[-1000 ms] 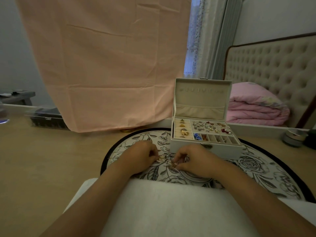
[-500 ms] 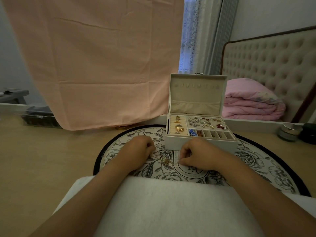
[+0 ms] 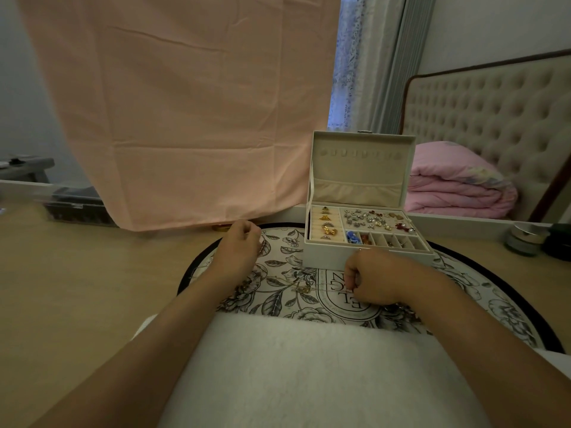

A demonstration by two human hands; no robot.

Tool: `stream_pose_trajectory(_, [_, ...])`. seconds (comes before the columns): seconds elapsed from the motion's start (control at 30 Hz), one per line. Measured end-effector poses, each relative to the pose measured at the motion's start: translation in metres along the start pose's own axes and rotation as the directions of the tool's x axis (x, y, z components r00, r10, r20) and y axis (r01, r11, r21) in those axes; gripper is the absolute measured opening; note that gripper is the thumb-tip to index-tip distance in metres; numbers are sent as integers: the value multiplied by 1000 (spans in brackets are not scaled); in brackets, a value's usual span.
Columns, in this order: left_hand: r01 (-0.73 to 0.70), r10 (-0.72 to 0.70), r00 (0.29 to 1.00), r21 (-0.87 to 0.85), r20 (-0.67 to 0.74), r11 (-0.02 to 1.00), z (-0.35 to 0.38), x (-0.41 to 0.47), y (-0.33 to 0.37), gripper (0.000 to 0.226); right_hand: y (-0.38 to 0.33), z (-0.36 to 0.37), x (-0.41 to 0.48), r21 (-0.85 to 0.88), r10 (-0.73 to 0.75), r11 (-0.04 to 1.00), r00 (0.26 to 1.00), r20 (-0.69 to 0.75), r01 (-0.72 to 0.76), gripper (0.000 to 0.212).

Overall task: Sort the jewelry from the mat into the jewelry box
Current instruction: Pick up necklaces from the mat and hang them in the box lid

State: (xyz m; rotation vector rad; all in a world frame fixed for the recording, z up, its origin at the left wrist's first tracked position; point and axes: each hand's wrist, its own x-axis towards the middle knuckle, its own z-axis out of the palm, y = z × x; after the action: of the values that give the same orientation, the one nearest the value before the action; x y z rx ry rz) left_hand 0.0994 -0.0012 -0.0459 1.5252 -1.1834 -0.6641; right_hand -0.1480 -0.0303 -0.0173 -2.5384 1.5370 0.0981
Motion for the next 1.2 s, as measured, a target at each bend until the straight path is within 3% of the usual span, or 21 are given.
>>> stream_pose_trajectory(0.07, [-157, 153, 987, 313, 39, 937, -2, -1, -4, 15, -4, -3, -4, -104, 17, 994, 1000, -9, -17, 16])
stream_pose_trajectory(0.13, [-252, 206, 968, 567, 144, 785, -3, -3, -7, 12, -9, -5, -6, -214, -7, 977, 999, -45, -2, 18])
stream_pose_trajectory(0.2, [-284, 163, 957, 682, 239, 674, -3, -4, -9, 11, -17, -4, -4, -242, -78, 969, 990, -116, 48, 23])
stream_pose_trajectory(0.27, [-336, 159, 940, 744, 301, 577, -2, -5, -10, 11, -26, 2, -1, -149, -167, 979, 967, -192, 139, 26])
stream_pose_trajectory(0.37, [-421, 241, 907, 766, 346, 485, -4, -7, -9, 15, -35, 17, 3, -79, -282, 959, 933, -223, 271, 27])
stream_pose_trajectory(0.5, [-536, 276, 837, 609, 472, 585, -9, -10, -5, 13, -30, 24, 8, -106, -294, 956, 913, -282, 275, 23])
stream_pose_trajectory(0.57, [-553, 261, 822, 596, 507, 583, -8, -12, -5, 10, -29, 26, 10, -132, -299, 953, 907, -297, 271, 23])
stream_pose_trajectory(0.77, [-656, 361, 754, 631, 548, 414, 4, -17, -9, 13, -28, 29, 9, -177, -285, 955, 901, -327, 238, 19])
stream_pose_trajectory(0.8, [-657, 369, 754, 619, 544, 430, 5, -18, -10, 13, -27, 30, 9, -168, -271, 959, 904, -329, 227, 19])
stream_pose_trajectory(0.83, [-623, 356, 781, 595, 514, 508, 6, -20, -10, 14, -26, 31, 9, -151, -257, 964, 909, -329, 218, 19])
stream_pose_trajectory(0.9, [-459, 271, 869, 471, 414, 753, 8, -24, -5, 16, -23, 33, 11, -90, -226, 974, 919, -322, 208, 18])
stream_pose_trajectory(0.97, [-307, 199, 913, 279, 356, 910, 9, -26, 1, 19, -20, 34, 12, 17, -191, 978, 932, -307, 206, 14])
stream_pose_trajectory(1.07, [-192, 152, 927, 84, 344, 978, 8, -25, 6, 21, -16, 34, 12, 236, -148, 946, 943, -299, 224, 7])
stream_pose_trajectory(1.2, [-123, 100, 942, 52, 319, 991, 8, -24, 9, 20, -17, 31, 12, 526, -89, 819, 955, -282, 231, 9])
